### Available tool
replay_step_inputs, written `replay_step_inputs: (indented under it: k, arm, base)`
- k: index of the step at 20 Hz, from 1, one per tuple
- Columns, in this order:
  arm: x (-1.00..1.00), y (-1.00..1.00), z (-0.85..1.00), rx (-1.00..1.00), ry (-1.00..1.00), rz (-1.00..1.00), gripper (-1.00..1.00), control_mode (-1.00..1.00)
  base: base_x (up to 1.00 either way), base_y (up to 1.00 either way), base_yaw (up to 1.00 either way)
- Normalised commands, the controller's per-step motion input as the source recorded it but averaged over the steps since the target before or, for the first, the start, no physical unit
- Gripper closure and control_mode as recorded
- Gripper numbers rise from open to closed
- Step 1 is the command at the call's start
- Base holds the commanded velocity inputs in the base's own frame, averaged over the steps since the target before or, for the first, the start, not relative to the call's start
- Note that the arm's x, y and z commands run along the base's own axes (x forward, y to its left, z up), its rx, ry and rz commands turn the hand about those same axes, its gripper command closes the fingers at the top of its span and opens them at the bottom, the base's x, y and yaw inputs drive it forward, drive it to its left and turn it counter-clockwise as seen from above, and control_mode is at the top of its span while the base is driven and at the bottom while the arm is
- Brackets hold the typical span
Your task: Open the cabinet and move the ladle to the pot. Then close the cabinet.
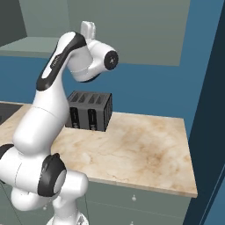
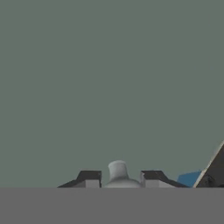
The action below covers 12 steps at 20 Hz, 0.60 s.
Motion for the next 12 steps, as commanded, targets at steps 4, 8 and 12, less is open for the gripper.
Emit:
replay_step_inputs:
  k: [4,8,12]
  arm:
    - [0.0,0.1,0.0,0.0,0.0,0.0,1.0,-1.0]
    - [-0.6,-0.12,0.02,0.0,-0.06,0.0,1.0,-1.0]
    - [-1.0,-0.52,0.12,0.0,-0.09,0.0,1.0,-1.0]
  base:
    - [0.0,0.0,0.0]
    - [0.0,0.0,0.0]
    - [0.0,0.0,0.0]
